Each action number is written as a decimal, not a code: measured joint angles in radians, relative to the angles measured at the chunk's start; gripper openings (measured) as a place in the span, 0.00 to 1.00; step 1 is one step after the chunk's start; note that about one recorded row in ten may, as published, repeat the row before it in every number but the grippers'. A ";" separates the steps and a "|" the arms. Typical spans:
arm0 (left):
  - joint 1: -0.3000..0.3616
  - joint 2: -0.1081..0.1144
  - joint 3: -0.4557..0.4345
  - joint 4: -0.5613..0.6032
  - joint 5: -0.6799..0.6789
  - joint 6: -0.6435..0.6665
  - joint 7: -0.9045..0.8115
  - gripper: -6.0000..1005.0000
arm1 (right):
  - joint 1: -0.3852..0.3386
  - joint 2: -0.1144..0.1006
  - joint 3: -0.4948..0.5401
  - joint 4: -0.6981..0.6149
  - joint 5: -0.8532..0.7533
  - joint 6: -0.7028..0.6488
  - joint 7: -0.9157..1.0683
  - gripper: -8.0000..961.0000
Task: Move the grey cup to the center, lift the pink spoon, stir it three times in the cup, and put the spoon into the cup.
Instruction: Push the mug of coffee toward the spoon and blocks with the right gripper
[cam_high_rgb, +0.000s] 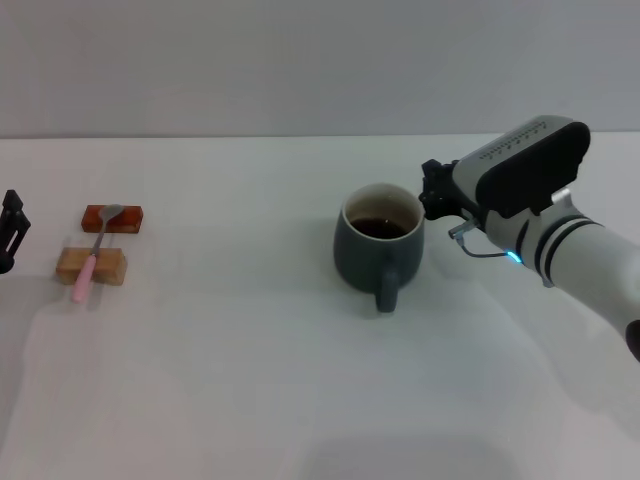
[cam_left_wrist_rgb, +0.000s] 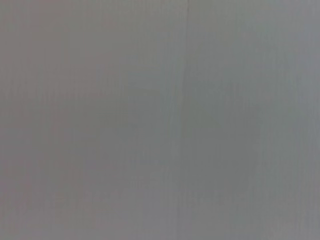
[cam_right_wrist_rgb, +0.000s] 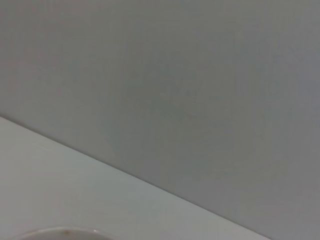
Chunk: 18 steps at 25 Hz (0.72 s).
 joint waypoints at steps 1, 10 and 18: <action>0.000 0.000 0.000 0.000 0.000 0.000 0.000 0.83 | 0.001 0.000 -0.002 0.005 0.000 0.002 0.000 0.01; 0.000 0.001 -0.002 0.004 0.000 0.000 0.000 0.83 | 0.012 0.004 -0.049 0.051 0.005 0.031 0.001 0.01; 0.000 0.001 0.000 0.004 0.000 -0.001 0.000 0.83 | 0.023 0.007 -0.076 0.079 0.008 0.042 0.001 0.01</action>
